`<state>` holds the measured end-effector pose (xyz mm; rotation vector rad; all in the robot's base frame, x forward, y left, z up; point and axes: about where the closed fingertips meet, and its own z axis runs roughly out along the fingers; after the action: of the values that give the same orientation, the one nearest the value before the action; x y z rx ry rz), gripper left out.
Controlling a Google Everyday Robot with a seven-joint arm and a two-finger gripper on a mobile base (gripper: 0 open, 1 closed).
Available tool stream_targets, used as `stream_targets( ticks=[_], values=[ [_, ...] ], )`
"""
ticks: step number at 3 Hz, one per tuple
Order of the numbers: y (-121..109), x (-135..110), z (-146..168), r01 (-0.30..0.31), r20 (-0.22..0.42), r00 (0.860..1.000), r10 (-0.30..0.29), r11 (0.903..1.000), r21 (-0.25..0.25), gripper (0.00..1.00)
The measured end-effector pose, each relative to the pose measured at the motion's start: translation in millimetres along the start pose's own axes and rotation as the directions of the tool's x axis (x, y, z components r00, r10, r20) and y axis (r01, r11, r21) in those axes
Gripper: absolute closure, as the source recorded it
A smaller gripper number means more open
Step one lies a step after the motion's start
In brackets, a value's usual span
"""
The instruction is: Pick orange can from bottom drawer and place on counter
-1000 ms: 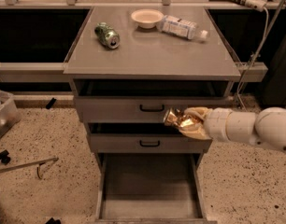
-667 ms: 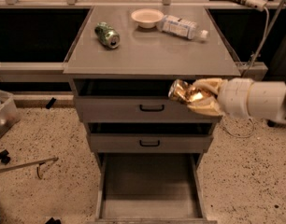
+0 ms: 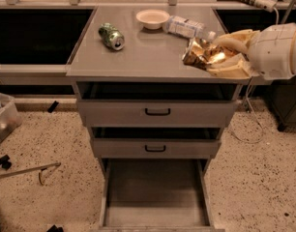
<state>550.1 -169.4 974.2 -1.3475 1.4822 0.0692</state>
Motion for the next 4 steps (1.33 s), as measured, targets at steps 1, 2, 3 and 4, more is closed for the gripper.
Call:
stream_targets(
  ticks=[1, 2, 3, 4],
  values=[
    [-0.1, -0.1, 0.4, 0.0, 0.0, 1.0, 0.0, 1.0, 0.0, 1.0],
    [-7.8, 2.0, 14.0, 0.021, 0.002, 1.0, -0.021, 0.9998, -0.003, 1.0],
    [-40.3, 21.4, 44.1, 0.029, -0.014, 0.999, -0.029, 0.9996, 0.003, 1.0],
    [-90.0, 24.8, 87.4, 0.053, -0.019, 0.998, -0.052, 0.9983, 0.026, 1.0]
  ],
)
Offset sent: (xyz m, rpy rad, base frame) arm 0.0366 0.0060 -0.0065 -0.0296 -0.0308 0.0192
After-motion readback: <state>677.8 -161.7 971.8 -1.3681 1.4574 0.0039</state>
